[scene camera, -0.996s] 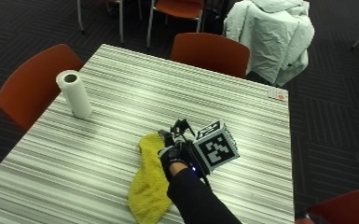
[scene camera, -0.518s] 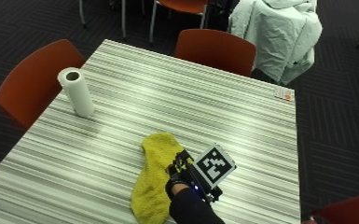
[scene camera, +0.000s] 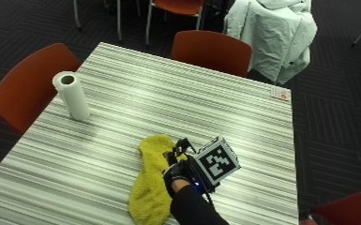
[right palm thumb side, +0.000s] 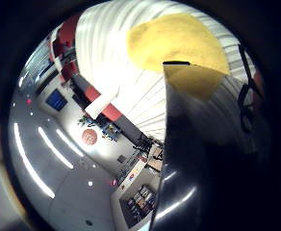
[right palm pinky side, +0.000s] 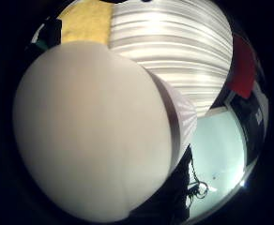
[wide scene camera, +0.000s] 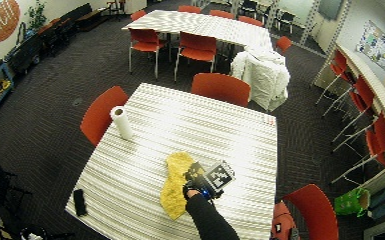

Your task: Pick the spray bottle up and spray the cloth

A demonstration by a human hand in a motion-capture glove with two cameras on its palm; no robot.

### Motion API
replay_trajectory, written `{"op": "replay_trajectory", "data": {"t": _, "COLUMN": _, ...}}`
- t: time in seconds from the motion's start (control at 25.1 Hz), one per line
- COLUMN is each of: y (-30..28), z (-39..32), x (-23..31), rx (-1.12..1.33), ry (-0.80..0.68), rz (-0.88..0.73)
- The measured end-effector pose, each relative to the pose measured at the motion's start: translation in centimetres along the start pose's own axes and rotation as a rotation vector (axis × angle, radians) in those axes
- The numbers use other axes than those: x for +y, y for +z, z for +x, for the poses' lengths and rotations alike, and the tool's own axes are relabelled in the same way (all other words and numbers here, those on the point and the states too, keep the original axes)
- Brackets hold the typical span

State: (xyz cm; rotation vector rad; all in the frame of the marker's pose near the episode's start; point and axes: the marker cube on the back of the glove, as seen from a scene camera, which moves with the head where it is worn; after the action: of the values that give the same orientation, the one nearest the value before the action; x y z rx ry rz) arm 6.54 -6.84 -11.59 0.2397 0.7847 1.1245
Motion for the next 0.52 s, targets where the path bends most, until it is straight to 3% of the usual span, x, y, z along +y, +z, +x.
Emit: {"op": "replay_trajectory", "data": {"t": 0.52, "y": -3.2, "z": -2.8, "x": 4.2, "rx": -0.55, "ry": -0.63, "rz": 0.225}}
